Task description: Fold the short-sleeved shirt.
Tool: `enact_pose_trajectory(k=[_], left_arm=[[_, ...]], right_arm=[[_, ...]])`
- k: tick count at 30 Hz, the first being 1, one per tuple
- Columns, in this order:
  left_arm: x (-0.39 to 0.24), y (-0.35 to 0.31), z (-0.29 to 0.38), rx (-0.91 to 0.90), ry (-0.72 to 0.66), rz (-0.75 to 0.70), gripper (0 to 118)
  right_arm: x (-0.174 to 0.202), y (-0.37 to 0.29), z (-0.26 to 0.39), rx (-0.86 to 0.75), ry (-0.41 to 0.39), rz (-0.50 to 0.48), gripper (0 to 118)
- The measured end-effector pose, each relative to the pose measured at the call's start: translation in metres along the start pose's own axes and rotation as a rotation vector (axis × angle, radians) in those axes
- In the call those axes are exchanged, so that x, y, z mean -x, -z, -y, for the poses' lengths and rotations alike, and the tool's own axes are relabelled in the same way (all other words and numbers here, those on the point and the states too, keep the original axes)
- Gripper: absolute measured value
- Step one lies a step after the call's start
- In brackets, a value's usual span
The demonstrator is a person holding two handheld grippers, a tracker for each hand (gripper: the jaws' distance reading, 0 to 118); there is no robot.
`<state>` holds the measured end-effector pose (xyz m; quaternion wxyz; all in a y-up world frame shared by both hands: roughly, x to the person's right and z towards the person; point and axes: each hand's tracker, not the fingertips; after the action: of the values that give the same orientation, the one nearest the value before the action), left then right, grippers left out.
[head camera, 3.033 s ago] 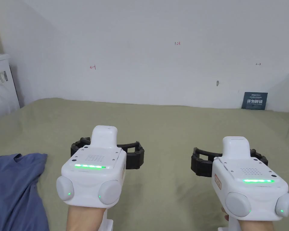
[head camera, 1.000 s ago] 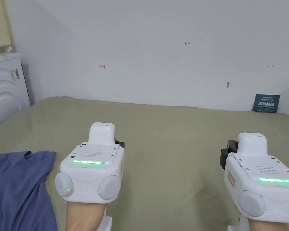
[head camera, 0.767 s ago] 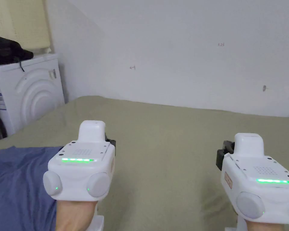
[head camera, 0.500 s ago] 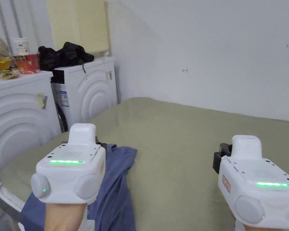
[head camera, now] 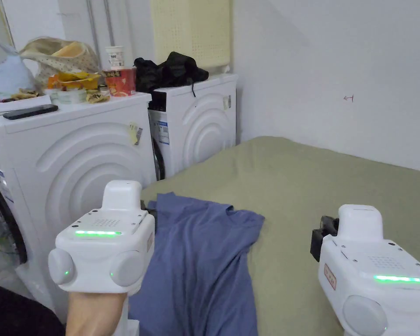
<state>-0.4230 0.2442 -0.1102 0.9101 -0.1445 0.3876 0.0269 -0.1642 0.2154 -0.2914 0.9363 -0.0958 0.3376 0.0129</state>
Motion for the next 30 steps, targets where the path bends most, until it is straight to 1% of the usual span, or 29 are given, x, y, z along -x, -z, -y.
enact_pose_trajectory(k=[6,13,15,17,25,28,29,30], left_arm=[[-0.003,0.024,0.005,0.024,0.006,0.01,0],[-0.014,0.075,0.014,0.077,0.012,0.027,0],[-0.018,0.101,0.015,0.147,0.023,0.047,0],[-0.024,0.132,0.018,0.207,0.028,0.082,0],[-0.067,0.257,0.036,0.523,0.024,0.26,0],[-0.08,0.29,0.047,0.611,0.031,0.29,5],[-0.084,0.301,0.05,0.646,0.042,0.306,16],[-0.086,0.307,0.052,0.667,0.033,0.312,39]], right_arm=[[0.004,0.012,0.004,0.011,-0.011,-0.013,0],[0.005,0.041,0.012,0.04,-0.018,-0.016,0],[0.006,0.052,0.015,0.056,-0.001,-0.023,0],[0.007,0.062,0.02,0.073,-0.001,-0.019,0],[-0.002,0.092,0.053,0.172,0.033,-0.005,0],[-0.003,0.099,0.062,0.19,0.023,-0.001,0],[-0.004,0.102,0.065,0.199,0.022,-0.003,0],[-0.004,0.103,0.066,0.203,0.021,-0.006,0]])
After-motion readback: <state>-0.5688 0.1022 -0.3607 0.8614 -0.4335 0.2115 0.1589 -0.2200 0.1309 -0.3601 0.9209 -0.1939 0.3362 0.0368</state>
